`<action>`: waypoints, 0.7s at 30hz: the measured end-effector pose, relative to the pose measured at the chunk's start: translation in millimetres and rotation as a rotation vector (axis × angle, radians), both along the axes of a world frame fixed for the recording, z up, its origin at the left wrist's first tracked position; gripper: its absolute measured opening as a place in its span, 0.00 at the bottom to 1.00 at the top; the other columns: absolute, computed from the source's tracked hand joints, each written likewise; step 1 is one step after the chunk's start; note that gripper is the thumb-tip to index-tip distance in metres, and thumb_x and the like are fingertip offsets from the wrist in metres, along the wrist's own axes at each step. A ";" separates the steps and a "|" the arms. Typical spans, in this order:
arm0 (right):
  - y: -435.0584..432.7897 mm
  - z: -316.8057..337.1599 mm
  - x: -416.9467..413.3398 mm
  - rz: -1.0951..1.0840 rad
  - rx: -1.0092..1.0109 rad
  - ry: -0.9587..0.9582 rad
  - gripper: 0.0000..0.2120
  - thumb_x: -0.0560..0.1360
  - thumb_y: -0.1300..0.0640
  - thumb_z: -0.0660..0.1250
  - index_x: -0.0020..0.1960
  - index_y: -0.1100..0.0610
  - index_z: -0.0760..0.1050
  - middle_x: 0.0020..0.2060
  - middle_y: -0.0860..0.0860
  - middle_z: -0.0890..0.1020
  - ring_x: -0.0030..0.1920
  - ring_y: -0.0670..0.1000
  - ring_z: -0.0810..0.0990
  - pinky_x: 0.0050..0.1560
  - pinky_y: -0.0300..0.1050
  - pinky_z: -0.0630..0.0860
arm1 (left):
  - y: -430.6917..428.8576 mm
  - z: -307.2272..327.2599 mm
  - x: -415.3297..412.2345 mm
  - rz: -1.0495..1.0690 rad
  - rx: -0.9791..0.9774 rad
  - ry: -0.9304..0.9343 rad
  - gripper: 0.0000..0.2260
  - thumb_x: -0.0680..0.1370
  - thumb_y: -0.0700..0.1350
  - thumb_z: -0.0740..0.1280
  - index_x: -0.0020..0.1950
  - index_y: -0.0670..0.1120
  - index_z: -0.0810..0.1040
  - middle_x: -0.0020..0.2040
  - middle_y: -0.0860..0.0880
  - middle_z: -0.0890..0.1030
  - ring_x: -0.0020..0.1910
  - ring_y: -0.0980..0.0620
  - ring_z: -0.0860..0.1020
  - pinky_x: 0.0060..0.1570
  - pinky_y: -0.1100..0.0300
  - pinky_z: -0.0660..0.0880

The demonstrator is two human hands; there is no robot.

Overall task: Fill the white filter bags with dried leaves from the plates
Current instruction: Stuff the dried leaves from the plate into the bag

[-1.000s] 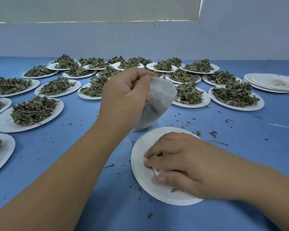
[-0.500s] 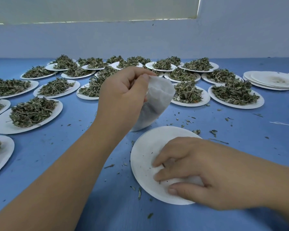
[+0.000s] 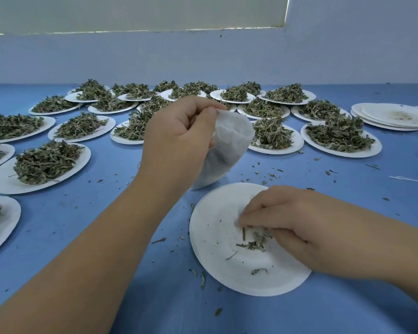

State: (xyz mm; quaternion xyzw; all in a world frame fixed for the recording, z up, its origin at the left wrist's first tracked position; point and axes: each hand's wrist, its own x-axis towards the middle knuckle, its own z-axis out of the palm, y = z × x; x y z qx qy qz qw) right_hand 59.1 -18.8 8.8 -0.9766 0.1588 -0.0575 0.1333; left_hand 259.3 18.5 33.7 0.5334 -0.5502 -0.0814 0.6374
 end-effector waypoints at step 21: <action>-9.7 13.0 -11.5 -0.203 -0.027 0.062 0.15 0.78 0.55 0.59 0.57 0.40 0.79 0.51 0.32 0.77 0.53 0.33 0.72 0.52 0.28 0.68 | -0.4 -0.4 -0.7 -0.006 0.016 -0.011 0.12 0.79 0.39 0.62 0.43 0.54 0.81 0.26 0.62 0.75 0.26 0.65 0.72 0.30 0.74 0.66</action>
